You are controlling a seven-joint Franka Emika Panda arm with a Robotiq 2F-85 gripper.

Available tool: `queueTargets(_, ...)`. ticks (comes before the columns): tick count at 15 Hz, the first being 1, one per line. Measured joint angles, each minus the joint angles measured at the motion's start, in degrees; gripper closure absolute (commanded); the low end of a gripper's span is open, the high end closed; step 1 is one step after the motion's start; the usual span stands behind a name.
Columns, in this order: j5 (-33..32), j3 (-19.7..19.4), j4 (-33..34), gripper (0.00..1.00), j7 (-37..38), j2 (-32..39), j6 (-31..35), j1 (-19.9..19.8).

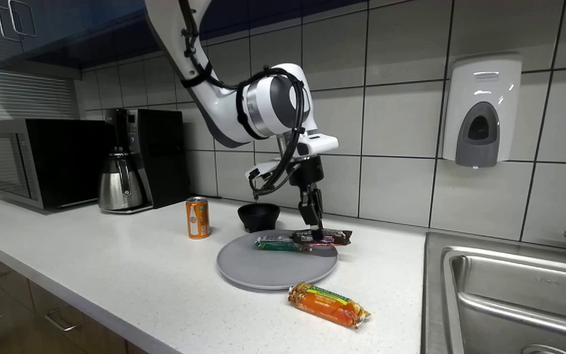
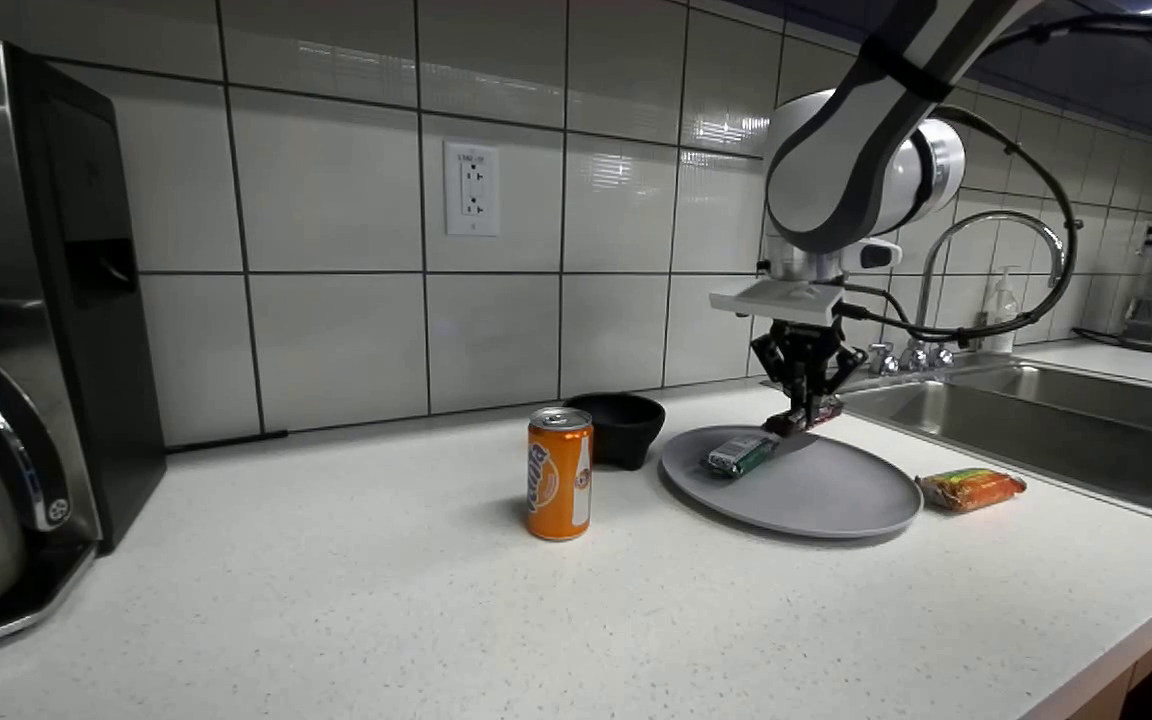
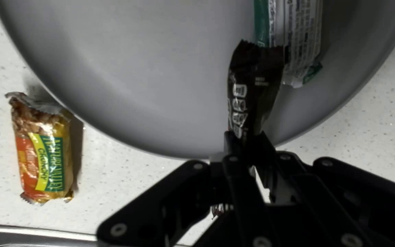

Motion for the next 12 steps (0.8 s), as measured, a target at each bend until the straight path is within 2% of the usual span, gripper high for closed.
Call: queueTargets(12, -2.28, 3.83, -3.01, 0.96, 0.83, -1.11, -3.87, 1.16)
